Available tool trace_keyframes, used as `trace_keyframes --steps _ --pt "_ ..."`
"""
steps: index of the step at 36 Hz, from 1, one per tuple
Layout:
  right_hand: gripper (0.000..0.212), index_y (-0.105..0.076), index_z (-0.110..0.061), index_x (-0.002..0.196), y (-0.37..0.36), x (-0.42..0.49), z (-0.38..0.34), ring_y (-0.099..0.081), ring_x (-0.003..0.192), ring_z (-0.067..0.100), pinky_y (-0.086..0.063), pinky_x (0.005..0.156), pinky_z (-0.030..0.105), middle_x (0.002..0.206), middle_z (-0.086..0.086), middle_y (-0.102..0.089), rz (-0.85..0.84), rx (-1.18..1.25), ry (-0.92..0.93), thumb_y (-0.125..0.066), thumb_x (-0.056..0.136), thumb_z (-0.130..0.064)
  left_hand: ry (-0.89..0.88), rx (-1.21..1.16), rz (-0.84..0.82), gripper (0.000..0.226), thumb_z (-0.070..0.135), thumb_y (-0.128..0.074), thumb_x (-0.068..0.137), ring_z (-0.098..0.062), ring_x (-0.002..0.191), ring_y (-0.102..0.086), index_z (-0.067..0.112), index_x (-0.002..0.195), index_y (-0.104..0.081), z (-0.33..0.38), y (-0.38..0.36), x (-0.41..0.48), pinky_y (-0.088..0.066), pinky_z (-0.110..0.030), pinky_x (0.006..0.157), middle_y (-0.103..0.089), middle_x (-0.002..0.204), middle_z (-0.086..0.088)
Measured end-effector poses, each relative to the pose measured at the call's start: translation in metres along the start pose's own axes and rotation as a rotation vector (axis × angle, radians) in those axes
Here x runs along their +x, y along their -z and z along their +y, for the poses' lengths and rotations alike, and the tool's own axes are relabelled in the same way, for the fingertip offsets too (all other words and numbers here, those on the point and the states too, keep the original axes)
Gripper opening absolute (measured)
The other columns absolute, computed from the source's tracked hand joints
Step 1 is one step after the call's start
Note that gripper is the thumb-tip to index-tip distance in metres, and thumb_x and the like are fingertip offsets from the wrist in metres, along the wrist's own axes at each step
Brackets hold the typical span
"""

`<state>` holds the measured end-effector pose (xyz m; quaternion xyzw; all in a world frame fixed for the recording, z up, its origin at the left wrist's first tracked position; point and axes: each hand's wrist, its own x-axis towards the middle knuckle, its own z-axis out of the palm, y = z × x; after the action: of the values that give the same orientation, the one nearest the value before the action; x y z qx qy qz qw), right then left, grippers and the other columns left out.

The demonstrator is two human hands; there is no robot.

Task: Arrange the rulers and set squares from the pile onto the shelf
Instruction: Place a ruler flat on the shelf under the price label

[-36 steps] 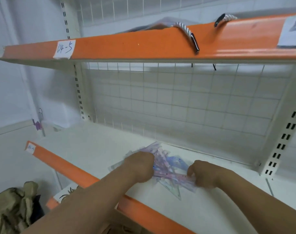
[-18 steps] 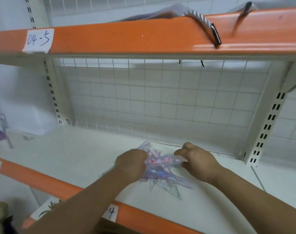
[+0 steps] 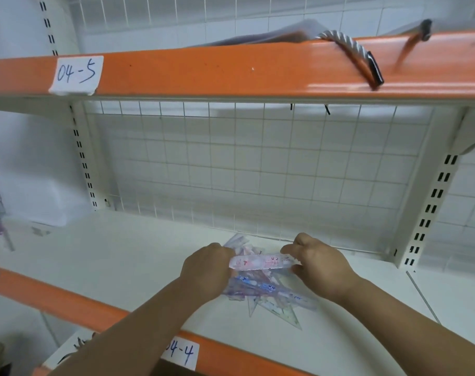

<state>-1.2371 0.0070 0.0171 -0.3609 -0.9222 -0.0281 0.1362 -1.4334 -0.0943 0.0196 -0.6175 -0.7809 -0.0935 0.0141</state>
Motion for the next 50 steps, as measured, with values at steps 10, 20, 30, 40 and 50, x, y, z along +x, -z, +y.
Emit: trace_keyframes --steps 10,20,30,40,50 --pt "0.032 -0.056 -0.029 0.121 0.001 -0.015 -0.001 -0.055 0.102 0.020 -0.047 0.072 0.029 0.112 -0.003 -0.048 -0.029 -0.024 -0.088 -0.050 0.092 -0.017 -0.024 0.003 -0.022 0.029 0.023 -0.053 0.092 -0.022 0.105 -0.058 0.022 0.121 -0.057 -0.003 -0.005 -0.005 -0.045 -0.027 0.079 -0.054 0.112 -0.004" --pt "0.040 -0.045 -0.029 0.133 0.007 -0.048 -0.011 -0.053 0.107 0.020 -0.045 0.076 0.029 0.119 -0.002 -0.046 -0.086 -0.057 -0.153 -0.051 0.094 -0.027 -0.149 -0.093 -0.016 0.027 0.013 -0.050 0.093 -0.012 0.096 -0.058 0.021 0.116 -0.062 0.008 -0.009 -0.008 -0.033 -0.014 0.061 -0.065 0.100 0.005" --pt "0.040 -0.045 -0.028 0.135 0.009 -0.093 0.001 -0.053 0.110 0.019 -0.049 0.075 0.029 0.121 -0.003 -0.046 -0.066 -0.119 -0.325 -0.051 0.095 -0.026 -0.188 0.071 0.006 0.037 0.031 -0.051 0.095 -0.014 0.114 -0.058 0.023 0.132 -0.050 0.014 -0.026 -0.016 -0.048 -0.028 0.088 -0.061 0.124 0.004" --pt "0.041 -0.042 -0.028 0.138 0.023 -0.126 0.012 -0.050 0.115 0.017 -0.049 0.078 0.028 0.125 -0.004 -0.046 -0.035 -0.152 -0.377 -0.047 0.097 -0.026 -0.289 0.175 -0.008 0.030 0.022 -0.049 0.096 -0.019 0.112 -0.057 0.019 0.125 -0.052 0.049 -0.032 -0.023 -0.049 -0.032 0.085 -0.058 0.123 -0.002" --pt "0.041 -0.044 -0.028 0.136 0.043 -0.178 0.057 -0.050 0.115 0.018 -0.051 0.081 0.030 0.124 -0.004 -0.047 -0.029 -0.177 -0.450 -0.051 0.096 -0.027 -0.369 0.193 -0.020 0.022 0.026 -0.044 0.098 -0.021 0.109 -0.057 0.015 0.110 -0.059 0.126 -0.030 -0.030 -0.043 -0.029 0.075 -0.059 0.117 -0.005"
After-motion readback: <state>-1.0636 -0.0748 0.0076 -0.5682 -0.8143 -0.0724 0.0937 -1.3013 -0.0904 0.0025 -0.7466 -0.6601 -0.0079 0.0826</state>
